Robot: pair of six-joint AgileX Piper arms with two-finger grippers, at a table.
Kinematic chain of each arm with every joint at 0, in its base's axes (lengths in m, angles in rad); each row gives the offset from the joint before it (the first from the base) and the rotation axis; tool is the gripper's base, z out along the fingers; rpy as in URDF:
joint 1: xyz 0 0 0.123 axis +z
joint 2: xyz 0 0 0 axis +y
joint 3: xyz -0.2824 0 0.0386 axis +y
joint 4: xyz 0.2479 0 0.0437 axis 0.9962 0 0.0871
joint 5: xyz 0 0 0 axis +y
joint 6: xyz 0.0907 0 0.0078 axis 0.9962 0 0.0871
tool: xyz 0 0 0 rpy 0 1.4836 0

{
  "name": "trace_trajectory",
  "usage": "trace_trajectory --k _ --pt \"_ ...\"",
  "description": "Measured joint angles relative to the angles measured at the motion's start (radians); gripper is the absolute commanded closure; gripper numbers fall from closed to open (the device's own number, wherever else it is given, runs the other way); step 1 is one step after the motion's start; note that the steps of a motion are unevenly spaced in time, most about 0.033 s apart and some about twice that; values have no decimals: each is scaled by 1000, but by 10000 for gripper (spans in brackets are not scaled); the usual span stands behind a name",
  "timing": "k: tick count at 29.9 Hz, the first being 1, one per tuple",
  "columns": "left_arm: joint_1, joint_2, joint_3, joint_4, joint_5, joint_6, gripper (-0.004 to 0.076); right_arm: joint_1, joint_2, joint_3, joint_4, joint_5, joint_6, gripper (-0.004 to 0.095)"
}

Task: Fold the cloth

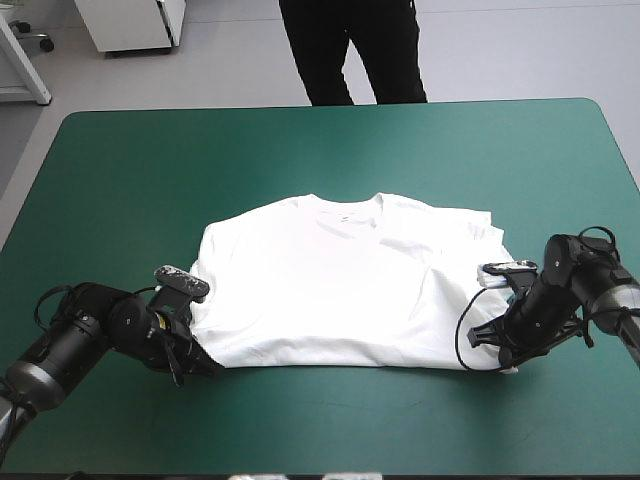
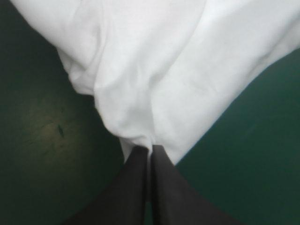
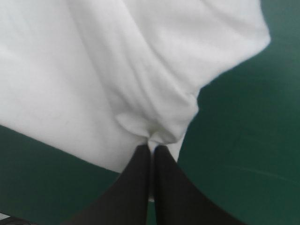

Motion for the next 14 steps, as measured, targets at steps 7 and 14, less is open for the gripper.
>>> trace_trajectory --k 7,14 --pt "0 -2 5 1 17 -11 528 0 -1 2 -3 0 0 540" --pt "-1 -2 -73 31 157 -50 217 0 -45 -55 -17 3 32 290"
